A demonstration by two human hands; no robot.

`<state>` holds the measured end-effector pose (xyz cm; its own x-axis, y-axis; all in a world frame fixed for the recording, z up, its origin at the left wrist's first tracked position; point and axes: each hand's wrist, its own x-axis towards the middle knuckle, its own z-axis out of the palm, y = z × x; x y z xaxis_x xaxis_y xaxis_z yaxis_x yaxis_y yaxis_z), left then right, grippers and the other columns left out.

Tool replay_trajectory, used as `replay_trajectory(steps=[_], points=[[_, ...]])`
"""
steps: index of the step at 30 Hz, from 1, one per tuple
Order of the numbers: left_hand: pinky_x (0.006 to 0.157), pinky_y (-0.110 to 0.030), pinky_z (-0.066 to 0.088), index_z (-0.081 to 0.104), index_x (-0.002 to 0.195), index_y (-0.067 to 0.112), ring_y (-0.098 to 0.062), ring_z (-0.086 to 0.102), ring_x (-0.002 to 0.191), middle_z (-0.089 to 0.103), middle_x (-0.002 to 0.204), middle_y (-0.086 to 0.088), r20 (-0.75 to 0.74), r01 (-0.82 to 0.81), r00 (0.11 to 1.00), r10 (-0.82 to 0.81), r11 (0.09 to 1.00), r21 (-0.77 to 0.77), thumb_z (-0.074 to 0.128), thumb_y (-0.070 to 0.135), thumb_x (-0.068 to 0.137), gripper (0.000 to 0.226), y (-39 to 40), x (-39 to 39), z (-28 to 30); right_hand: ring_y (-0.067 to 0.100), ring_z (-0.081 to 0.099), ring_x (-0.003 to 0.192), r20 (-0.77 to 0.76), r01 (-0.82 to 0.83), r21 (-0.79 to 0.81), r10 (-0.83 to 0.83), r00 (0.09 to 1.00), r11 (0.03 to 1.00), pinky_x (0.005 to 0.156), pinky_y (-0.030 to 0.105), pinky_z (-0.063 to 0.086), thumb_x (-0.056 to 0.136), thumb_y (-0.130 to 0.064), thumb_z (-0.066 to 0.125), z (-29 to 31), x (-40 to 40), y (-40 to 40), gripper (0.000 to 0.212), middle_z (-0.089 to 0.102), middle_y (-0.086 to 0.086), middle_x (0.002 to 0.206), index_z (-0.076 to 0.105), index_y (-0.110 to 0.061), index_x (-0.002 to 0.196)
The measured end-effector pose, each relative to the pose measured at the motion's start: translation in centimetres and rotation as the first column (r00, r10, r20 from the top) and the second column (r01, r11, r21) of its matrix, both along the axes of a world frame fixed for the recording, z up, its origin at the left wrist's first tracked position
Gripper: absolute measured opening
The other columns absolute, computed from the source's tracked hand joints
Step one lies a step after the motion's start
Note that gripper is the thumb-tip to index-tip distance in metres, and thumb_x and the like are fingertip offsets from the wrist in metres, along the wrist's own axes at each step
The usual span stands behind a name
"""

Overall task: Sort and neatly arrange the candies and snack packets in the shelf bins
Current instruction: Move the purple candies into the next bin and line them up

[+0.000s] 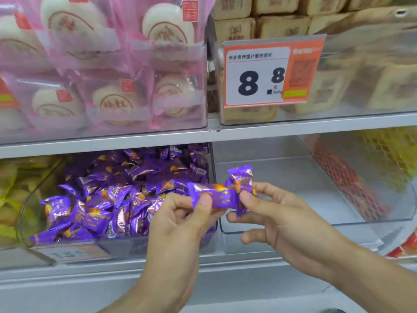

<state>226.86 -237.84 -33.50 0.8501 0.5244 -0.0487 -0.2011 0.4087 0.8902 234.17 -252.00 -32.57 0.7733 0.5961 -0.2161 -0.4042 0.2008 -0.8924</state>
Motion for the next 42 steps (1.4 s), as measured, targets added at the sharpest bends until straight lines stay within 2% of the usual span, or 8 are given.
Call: replay_trajectory(steps=[8,13,18,21,24,28,37,42], points=[[0.068,-0.031,0.059,0.059,0.115,0.012,-0.026,0.072,0.075,0.075,0.091,-0.015,-0.174,0.326,0.943,-0.285,0.897,0.298,0.079,0.011,0.063,0.056,0.3,-0.2,-1.3,0.022,0.055,0.05,0.238,0.099,-0.053,-0.083,0.968,0.994,0.052,0.028,0.051,0.079,-0.009,0.071,0.2,1.0,-0.3,0.038,0.07,0.018,0.078,0.053,-0.002,0.111],[0.068,-0.036,0.059,0.072,0.102,0.019,-0.029,0.071,0.075,0.075,0.092,-0.009,-0.225,0.538,0.843,-0.489,0.755,0.375,0.079,0.001,0.07,0.038,0.2,-0.6,-0.9,0.015,0.045,0.045,0.367,0.025,-0.209,0.054,0.929,0.978,0.045,0.024,0.04,0.085,0.004,0.069,0.0,1.7,-0.3,0.028,0.065,0.002,0.063,0.054,-0.007,0.106],[0.063,-0.033,0.058,0.068,0.103,0.004,-0.037,0.072,0.074,0.071,0.087,-0.025,-0.23,0.546,0.836,-0.498,0.798,0.257,0.081,0.016,0.079,0.03,-0.4,-0.2,-0.4,0.007,0.05,0.043,0.511,-0.008,-0.297,0.166,0.843,0.955,0.043,0.021,0.039,0.086,0.004,0.07,0.6,2.5,-0.7,0.026,0.067,0.0,0.063,0.055,-0.007,0.104],[0.062,-0.039,0.06,0.073,0.091,0.002,-0.039,0.072,0.071,0.071,0.081,-0.028,-0.249,0.453,0.879,-0.407,0.876,0.167,0.063,0.038,0.077,0.04,-1.0,0.1,-0.6,0.013,0.056,0.053,0.567,-0.013,-0.345,0.22,0.794,0.939,0.048,0.034,0.046,0.086,-0.003,0.073,0.7,2.7,-0.9,0.024,0.071,0.006,0.072,0.059,-0.012,0.104],[0.071,-0.041,0.062,0.069,0.095,0.0,-0.037,0.074,0.076,0.074,0.083,-0.023,-0.272,0.422,0.89,-0.367,0.888,0.183,0.055,0.029,0.089,0.033,-1.2,0.2,-0.8,0.024,0.064,0.069,0.604,0.078,-0.377,0.182,0.776,0.923,0.064,0.048,0.051,0.085,-0.013,0.076,0.3,2.8,-1.2,0.02,0.076,0.008,0.085,0.066,-0.017,0.102],[0.068,-0.034,0.062,0.066,0.096,-0.003,-0.033,0.075,0.077,0.075,0.087,-0.02,-0.283,0.356,0.912,-0.296,0.915,0.189,0.046,0.014,0.101,0.027,-0.7,0.3,-0.9,0.033,0.071,0.098,0.397,0.112,-0.254,-0.002,0.918,0.961,0.084,0.042,0.06,0.087,-0.012,0.069,0.5,3.6,-2.2,0.02,0.076,0.013,0.1,0.069,-0.009,0.107],[0.072,-0.036,0.062,0.068,0.101,0.002,-0.029,0.075,0.08,0.076,0.088,-0.015,-0.228,0.29,0.948,-0.223,0.9,0.325,0.048,0.02,0.099,0.027,-0.6,0.8,-1.6,0.028,0.067,0.088,0.005,-0.199,-0.1,0.201,0.98,0.975,0.086,0.037,0.059,0.078,-0.006,0.063,1.9,3.4,-2.9,0.033,0.071,0.017,0.101,0.067,-0.005,0.111],[0.092,-0.053,0.054,0.07,0.096,0.008,-0.026,0.072,0.09,0.077,0.094,-0.012,-0.188,0.269,0.959,-0.211,0.889,0.372,0.052,0.034,0.092,0.032,-0.7,0.9,-1.9,0.019,0.06,0.062,0.1,-0.185,-0.208,0.209,0.973,0.961,0.055,0.024,0.053,0.075,-0.009,0.075,1.6,3.2,-2.9,0.033,0.066,0.013,0.083,0.065,-0.003,0.106]])
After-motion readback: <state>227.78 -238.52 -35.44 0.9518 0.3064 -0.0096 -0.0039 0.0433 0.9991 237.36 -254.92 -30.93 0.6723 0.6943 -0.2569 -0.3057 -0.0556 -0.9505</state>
